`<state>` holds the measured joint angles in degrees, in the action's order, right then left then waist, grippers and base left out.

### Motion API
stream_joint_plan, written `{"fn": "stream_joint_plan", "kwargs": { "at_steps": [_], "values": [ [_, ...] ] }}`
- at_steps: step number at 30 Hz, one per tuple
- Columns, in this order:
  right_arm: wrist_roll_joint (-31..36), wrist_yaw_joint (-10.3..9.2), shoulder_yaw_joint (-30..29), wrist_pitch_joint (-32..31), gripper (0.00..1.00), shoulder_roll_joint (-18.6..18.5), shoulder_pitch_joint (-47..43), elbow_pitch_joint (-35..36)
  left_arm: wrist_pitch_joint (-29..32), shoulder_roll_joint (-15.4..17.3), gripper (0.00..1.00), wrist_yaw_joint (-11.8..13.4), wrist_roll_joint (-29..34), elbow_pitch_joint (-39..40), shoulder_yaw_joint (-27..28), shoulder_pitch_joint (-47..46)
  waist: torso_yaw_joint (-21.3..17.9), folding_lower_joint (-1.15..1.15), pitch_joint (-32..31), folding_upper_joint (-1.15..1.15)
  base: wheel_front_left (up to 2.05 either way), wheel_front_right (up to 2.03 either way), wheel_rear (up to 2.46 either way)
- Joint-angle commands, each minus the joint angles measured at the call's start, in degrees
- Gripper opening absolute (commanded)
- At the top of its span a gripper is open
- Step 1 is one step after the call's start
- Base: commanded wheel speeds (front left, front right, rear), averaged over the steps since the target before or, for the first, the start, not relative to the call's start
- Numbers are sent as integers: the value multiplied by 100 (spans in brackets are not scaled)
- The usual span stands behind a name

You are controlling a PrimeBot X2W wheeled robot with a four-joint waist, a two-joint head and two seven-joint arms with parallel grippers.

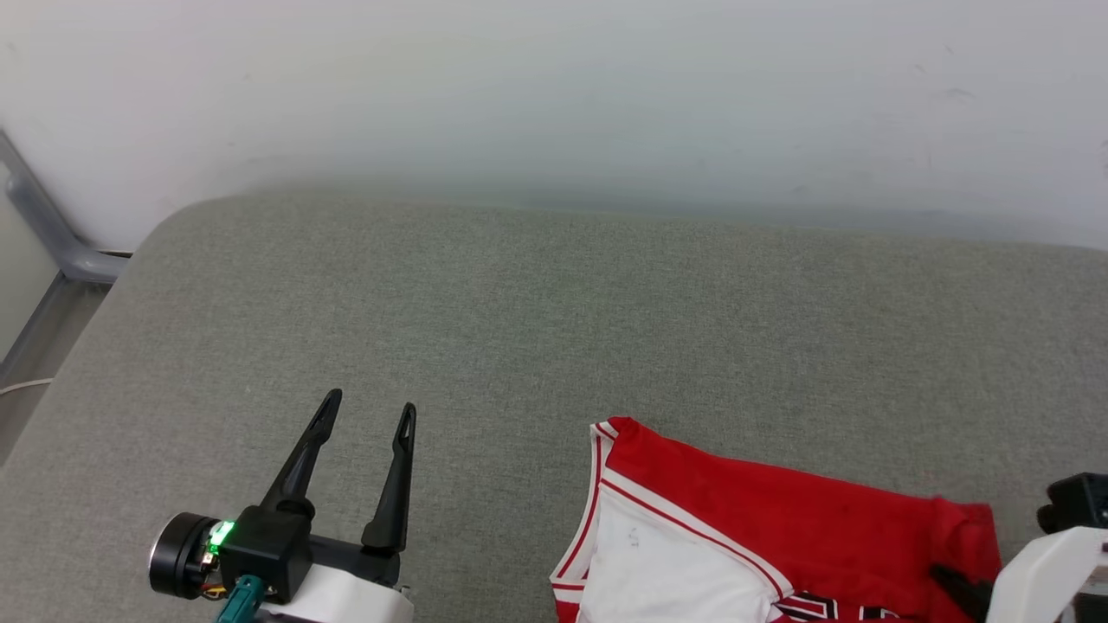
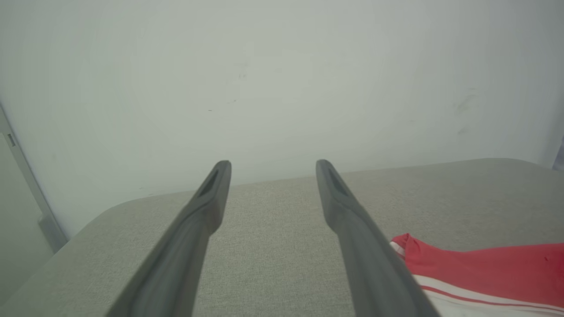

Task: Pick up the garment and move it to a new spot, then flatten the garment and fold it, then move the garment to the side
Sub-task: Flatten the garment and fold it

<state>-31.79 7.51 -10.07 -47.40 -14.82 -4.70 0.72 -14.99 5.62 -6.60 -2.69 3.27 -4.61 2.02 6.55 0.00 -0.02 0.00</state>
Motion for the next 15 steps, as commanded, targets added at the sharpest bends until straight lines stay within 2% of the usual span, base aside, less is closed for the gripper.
{"fn": "stream_joint_plan", "kwargs": {
  "at_steps": [1, 8, 12, 15],
  "values": [
    [-45, -5, 71, -67, 0, 193, -106, 198, -26, -21, 100, -17, -6, -1, 35, 68, 19, 0, -15, 0, 0, 0, 0],
    [-183, -5, 416, -120, 0, 1015, -214, 652, -26, -56, 100, -36, 16, -31, 100, 95, 103, 0, -68, 0, 0, 0, 0],
    [-292, -5, 724, 88, 0, 1179, -157, 531, -26, -53, 100, -51, 40, -24, 138, 74, 153, 0, -77, 0, 0, 0, 0],
    [-640, -5, 975, 421, 0, 1199, -50, 338, -26, -43, 100, -54, 42, -17, 192, 67, 189, 0, -77, 0, 0, 0, 0]
  ]
}}
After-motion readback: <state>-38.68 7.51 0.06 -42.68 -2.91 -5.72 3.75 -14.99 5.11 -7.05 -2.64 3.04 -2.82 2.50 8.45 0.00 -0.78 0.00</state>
